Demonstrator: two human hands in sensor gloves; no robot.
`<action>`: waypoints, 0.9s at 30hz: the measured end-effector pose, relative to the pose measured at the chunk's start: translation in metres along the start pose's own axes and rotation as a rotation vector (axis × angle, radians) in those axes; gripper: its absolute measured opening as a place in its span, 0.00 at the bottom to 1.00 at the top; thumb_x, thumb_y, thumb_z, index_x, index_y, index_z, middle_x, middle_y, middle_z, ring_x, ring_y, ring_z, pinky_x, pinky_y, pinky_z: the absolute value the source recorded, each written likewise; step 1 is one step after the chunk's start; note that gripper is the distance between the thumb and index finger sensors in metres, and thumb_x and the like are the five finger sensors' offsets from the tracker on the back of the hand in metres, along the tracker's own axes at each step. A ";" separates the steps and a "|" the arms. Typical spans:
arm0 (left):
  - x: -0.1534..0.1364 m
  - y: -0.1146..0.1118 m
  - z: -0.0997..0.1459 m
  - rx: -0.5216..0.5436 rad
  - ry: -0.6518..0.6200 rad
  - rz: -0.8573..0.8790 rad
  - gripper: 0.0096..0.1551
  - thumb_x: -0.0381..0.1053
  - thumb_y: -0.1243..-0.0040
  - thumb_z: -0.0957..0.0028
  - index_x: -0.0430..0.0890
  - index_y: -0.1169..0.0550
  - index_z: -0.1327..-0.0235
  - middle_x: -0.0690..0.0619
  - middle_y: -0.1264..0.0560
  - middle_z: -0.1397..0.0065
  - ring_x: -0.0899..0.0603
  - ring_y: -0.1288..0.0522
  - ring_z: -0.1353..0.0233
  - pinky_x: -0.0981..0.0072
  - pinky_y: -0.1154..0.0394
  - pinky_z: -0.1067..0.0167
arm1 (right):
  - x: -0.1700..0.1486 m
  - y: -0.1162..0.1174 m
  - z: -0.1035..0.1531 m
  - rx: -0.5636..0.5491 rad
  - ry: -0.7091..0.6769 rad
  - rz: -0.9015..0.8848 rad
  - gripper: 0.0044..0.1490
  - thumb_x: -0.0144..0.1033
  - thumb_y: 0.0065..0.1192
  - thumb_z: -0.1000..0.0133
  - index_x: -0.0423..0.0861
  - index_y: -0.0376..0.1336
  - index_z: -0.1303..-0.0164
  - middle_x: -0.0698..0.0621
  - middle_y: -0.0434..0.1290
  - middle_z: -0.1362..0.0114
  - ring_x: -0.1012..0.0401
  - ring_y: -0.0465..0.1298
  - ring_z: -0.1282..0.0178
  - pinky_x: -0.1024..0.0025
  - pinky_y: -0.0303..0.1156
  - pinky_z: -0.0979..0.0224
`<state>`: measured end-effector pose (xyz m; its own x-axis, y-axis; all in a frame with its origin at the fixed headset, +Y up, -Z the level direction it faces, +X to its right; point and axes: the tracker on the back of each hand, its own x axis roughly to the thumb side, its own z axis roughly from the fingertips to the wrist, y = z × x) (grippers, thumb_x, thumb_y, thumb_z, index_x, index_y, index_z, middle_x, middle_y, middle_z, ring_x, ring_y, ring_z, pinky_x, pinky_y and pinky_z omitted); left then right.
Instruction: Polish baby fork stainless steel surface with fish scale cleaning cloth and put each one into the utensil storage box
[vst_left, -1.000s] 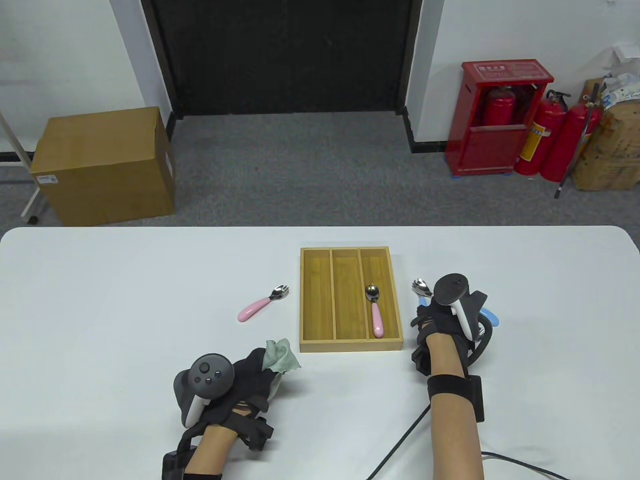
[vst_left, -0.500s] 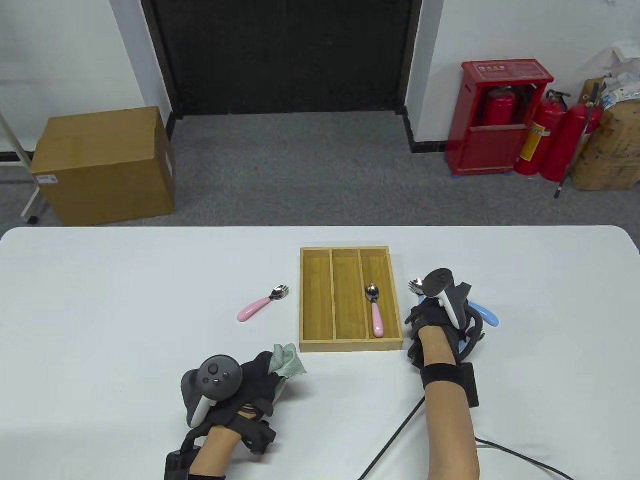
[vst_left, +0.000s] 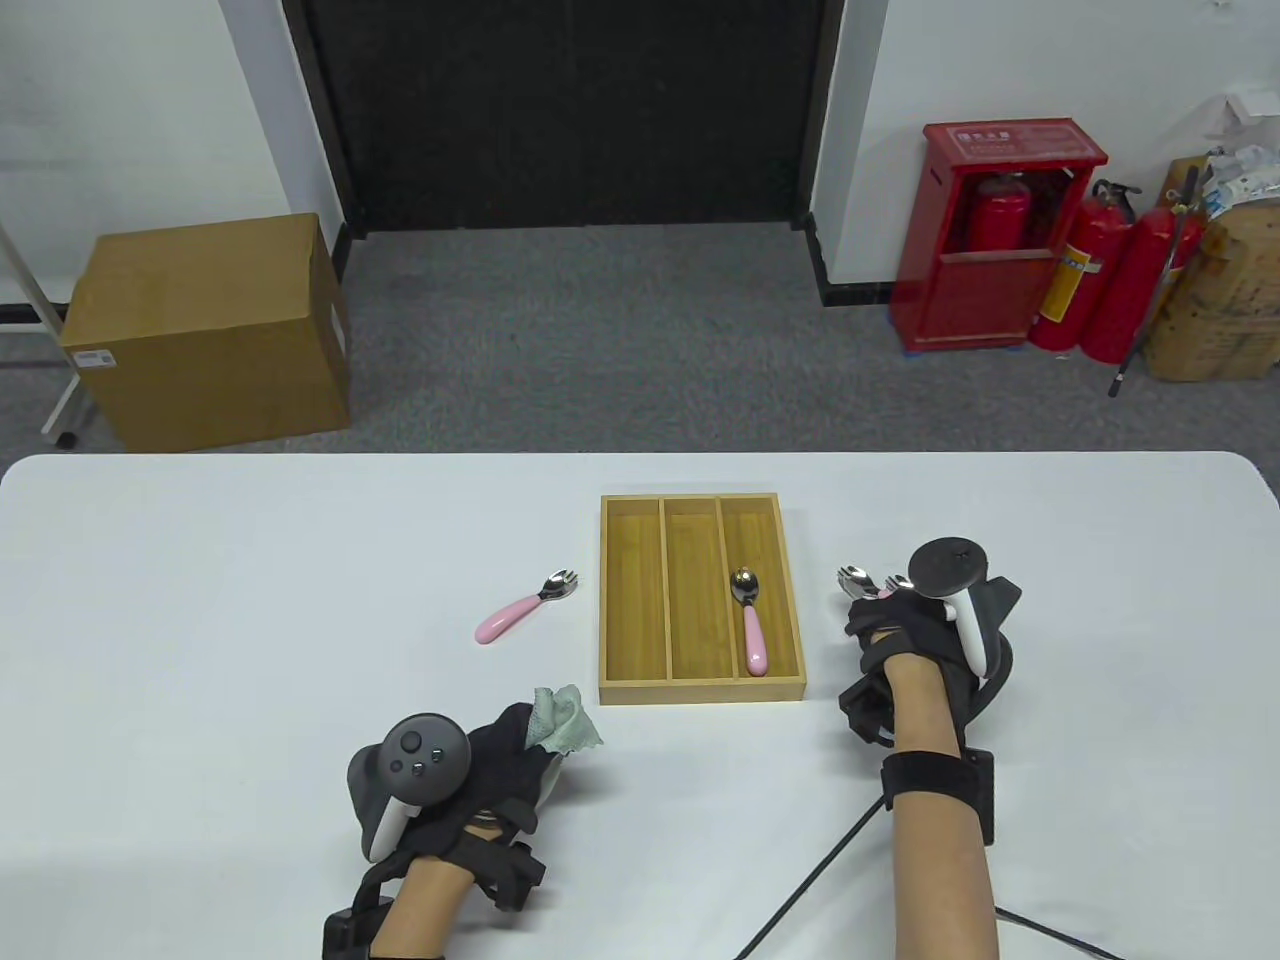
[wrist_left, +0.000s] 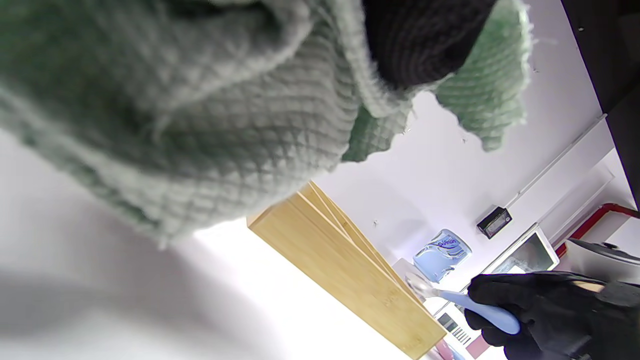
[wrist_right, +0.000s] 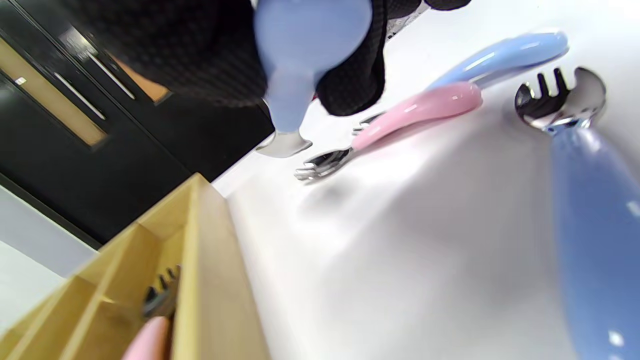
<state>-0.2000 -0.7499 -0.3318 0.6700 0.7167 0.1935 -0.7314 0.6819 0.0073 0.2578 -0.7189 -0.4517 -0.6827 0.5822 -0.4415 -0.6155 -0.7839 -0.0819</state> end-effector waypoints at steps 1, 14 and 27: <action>0.000 0.000 0.001 0.002 0.004 0.025 0.28 0.58 0.35 0.49 0.41 0.19 0.45 0.47 0.13 0.55 0.43 0.12 0.59 0.41 0.24 0.43 | 0.000 -0.005 0.006 -0.001 -0.025 -0.037 0.34 0.45 0.70 0.52 0.28 0.72 0.52 0.34 0.48 0.21 0.34 0.49 0.25 0.32 0.45 0.29; -0.021 -0.003 0.003 -0.048 0.097 0.614 0.30 0.60 0.38 0.46 0.43 0.22 0.39 0.48 0.14 0.48 0.43 0.13 0.53 0.41 0.26 0.41 | 0.049 0.030 0.116 0.196 -0.530 -0.544 0.29 0.41 0.68 0.51 0.33 0.69 0.48 0.33 0.53 0.23 0.34 0.56 0.28 0.32 0.52 0.32; -0.015 -0.033 0.004 -0.251 0.014 1.034 0.45 0.74 0.59 0.40 0.45 0.39 0.20 0.44 0.28 0.26 0.36 0.24 0.30 0.36 0.37 0.31 | 0.065 0.100 0.187 0.353 -0.762 -0.536 0.27 0.42 0.66 0.51 0.41 0.71 0.46 0.34 0.75 0.38 0.40 0.78 0.47 0.38 0.71 0.47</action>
<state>-0.1866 -0.7840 -0.3309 -0.2598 0.9654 -0.0217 -0.9000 -0.2502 -0.3569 0.0787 -0.7189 -0.3219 -0.2750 0.9204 0.2779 -0.9137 -0.3402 0.2224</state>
